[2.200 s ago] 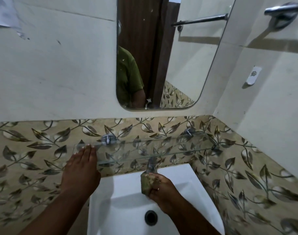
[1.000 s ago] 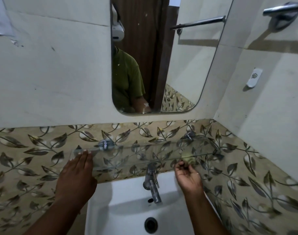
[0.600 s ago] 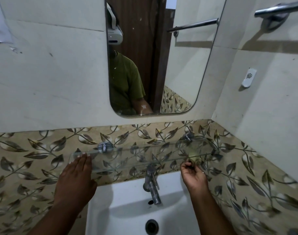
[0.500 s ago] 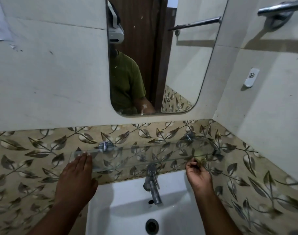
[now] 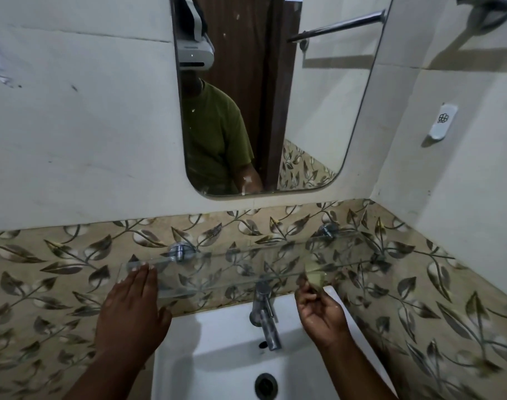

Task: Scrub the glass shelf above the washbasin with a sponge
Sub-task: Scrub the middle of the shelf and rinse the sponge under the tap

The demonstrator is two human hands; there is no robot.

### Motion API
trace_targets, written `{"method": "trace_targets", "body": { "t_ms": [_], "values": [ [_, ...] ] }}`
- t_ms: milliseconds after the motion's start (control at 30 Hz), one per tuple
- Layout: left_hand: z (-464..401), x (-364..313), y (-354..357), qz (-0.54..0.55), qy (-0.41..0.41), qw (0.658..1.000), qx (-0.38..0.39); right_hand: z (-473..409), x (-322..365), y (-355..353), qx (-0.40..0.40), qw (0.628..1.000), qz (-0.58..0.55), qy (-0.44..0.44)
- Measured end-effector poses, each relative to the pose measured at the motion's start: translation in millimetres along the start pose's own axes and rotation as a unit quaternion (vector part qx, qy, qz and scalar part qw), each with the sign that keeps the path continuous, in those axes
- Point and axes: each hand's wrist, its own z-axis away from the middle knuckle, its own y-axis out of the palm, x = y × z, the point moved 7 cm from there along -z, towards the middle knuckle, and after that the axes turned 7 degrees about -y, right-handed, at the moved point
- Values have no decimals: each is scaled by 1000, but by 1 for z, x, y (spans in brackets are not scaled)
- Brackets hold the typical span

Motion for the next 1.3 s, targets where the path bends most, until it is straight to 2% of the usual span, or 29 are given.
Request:
{"method": "trace_targets", "body": {
  "t_ms": [133,233,300,400,433,467,567,667,733,767,800,900,967,1100,1167,1200,1267,1300],
  "values": [
    [-1,-1,2,0,-8,1000,-4,7,55,-28,-8,997,71,-30],
    [-1,-1,1,4,-14,1000,-9,-2,96,-42,-44,978,184,-87],
    [-1,-2,0,4,-15,1000,-12,-9,104,-44,-72,946,302,-96],
    [-1,-3,1,2,-15,1000,-16,-26,102,-42,-107,872,467,-101],
    [-1,-3,1,1,-17,1000,-18,-34,105,-42,-122,830,532,-115],
    [-2,-3,0,-1,-19,1000,-19,-42,109,-39,-130,773,607,-134],
    [-1,-5,-1,-6,-22,1000,-19,-60,122,-22,-138,560,795,-189],
    [-1,-4,0,-5,-29,999,-19,-80,125,-38,-104,385,899,-181],
    [-1,-3,0,-9,-30,999,-19,-85,118,-52,-97,283,929,-219],
    [0,-3,1,-11,-31,999,-18,-81,113,-56,-102,261,931,-232],
    [0,-2,1,-12,-31,999,-17,-73,105,-57,-96,252,935,-232],
    [2,-4,0,-14,-30,999,-15,-60,92,-65,-77,261,936,-222],
    [3,-3,0,-17,-31,999,-15,-57,86,-68,-41,283,933,-218],
    [3,-3,-2,-11,-31,999,-22,-53,89,-61,-58,307,925,-218],
    [3,-3,-1,-11,-27,999,-25,-52,94,-67,-60,333,912,-233],
    [3,-4,1,-16,-26,999,-21,-50,97,-73,-57,324,913,-240],
    [3,-2,3,-23,-26,999,-12,-43,92,-74,-11,355,892,-281],
    [2,-1,4,-26,-17,999,-9,-47,94,-77,-24,433,867,-247]
  ]
}}
